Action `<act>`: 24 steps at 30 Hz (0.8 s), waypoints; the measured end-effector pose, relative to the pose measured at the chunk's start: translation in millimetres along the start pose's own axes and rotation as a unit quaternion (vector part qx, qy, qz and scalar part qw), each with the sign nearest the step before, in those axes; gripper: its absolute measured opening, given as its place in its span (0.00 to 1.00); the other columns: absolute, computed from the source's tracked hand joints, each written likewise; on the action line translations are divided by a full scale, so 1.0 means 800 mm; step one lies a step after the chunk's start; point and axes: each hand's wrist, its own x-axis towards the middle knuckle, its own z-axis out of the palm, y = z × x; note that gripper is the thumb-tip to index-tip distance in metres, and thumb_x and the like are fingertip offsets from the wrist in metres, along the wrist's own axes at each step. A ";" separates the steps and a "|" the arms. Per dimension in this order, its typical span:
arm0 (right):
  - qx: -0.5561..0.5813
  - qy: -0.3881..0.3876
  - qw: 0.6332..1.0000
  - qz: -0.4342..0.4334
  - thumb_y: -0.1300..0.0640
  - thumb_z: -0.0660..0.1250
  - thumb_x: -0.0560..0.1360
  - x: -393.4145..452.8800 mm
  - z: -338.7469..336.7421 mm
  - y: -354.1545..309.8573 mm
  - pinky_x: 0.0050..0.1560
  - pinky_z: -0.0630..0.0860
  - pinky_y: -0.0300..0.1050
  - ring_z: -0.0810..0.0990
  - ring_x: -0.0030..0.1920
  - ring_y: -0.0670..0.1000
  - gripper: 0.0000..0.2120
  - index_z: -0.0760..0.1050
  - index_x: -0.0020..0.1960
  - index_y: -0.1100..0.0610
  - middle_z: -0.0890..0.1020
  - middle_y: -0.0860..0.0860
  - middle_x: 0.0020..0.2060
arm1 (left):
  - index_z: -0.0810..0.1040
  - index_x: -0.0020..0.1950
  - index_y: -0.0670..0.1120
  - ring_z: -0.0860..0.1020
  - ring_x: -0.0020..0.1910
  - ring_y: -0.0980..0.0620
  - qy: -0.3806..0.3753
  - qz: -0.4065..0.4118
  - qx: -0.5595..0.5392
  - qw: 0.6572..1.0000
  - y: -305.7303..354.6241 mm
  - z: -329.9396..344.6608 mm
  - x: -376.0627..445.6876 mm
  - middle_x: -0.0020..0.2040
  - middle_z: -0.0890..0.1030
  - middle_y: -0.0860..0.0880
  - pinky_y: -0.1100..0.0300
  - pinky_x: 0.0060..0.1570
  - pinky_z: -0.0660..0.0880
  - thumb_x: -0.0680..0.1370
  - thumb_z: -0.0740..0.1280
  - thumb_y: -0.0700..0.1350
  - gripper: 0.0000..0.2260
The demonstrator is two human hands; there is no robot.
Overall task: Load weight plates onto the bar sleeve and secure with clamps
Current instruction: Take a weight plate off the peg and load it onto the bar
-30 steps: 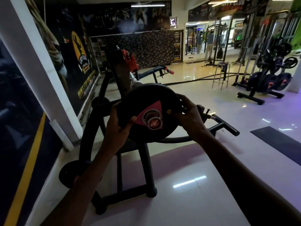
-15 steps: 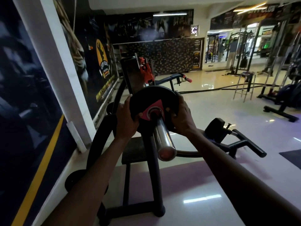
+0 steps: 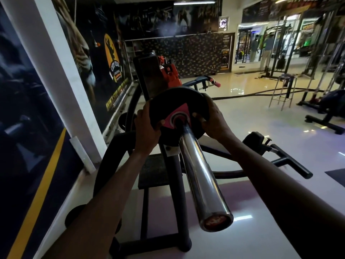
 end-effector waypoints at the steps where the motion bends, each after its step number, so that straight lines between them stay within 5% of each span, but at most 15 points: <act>1: -0.001 0.000 1.000 0.004 0.59 0.69 0.79 0.001 0.002 0.002 0.60 0.72 0.43 0.72 0.70 0.58 0.33 0.59 0.79 0.54 0.72 0.60 0.69 | 0.59 0.82 0.46 0.68 0.73 0.41 0.000 0.001 0.001 1.000 0.001 0.000 0.001 0.74 0.70 0.40 0.54 0.69 0.62 0.79 0.70 0.54 0.36; 7: 0.003 0.001 0.999 0.054 0.56 0.69 0.80 -0.021 -0.006 -0.020 0.65 0.66 0.44 0.67 0.75 0.58 0.36 0.54 0.82 0.53 0.67 0.59 0.75 | 0.60 0.81 0.48 0.68 0.75 0.45 -0.016 -0.012 -0.006 1.000 0.017 -0.026 -0.001 0.75 0.69 0.42 0.52 0.71 0.67 0.75 0.71 0.62 0.40; 12: 0.040 0.026 0.996 0.074 0.54 0.68 0.81 -0.114 -0.002 -0.045 0.68 0.71 0.45 0.72 0.70 0.54 0.30 0.61 0.79 0.55 0.69 0.57 0.71 | 0.69 0.75 0.43 0.79 0.57 0.64 -0.035 -0.044 -0.068 0.996 0.049 -0.073 -0.090 0.66 0.77 0.45 0.66 0.57 0.78 0.79 0.73 0.45 0.27; 15: 0.077 -0.074 0.986 0.127 0.60 0.66 0.81 -0.200 0.017 -0.061 0.64 0.69 0.30 0.68 0.69 0.49 0.29 0.61 0.79 0.59 0.68 0.61 0.73 | 0.75 0.67 0.42 0.82 0.55 0.54 -0.033 -0.102 -0.087 0.990 0.049 -0.107 -0.170 0.60 0.81 0.45 0.65 0.51 0.79 0.79 0.73 0.41 0.18; 19: 0.098 -0.133 0.972 0.170 0.51 0.66 0.82 -0.297 0.079 -0.096 0.48 0.80 0.48 0.82 0.53 0.61 0.14 0.72 0.64 0.58 0.81 0.59 0.53 | 0.79 0.59 0.41 0.81 0.47 0.66 -0.036 -0.181 -0.050 0.981 0.022 -0.158 -0.288 0.59 0.83 0.45 0.68 0.47 0.78 0.80 0.72 0.42 0.10; 22: 0.107 -0.178 0.965 0.160 0.51 0.66 0.82 -0.351 0.135 -0.131 0.44 0.77 0.33 0.81 0.45 0.44 0.13 0.72 0.63 0.57 0.80 0.48 0.48 | 0.79 0.61 0.44 0.81 0.46 0.69 -0.044 -0.259 -0.034 0.964 -0.005 -0.207 -0.362 0.57 0.82 0.49 0.57 0.46 0.83 0.79 0.72 0.44 0.11; 24: 0.147 -0.223 0.945 0.190 0.46 0.64 0.83 -0.383 0.171 -0.161 0.50 0.84 0.47 0.82 0.50 0.44 0.17 0.72 0.67 0.55 0.81 0.46 0.50 | 0.79 0.61 0.45 0.83 0.52 0.60 -0.047 -0.309 -0.049 0.949 -0.027 -0.241 -0.401 0.57 0.82 0.49 0.47 0.53 0.83 0.79 0.73 0.43 0.11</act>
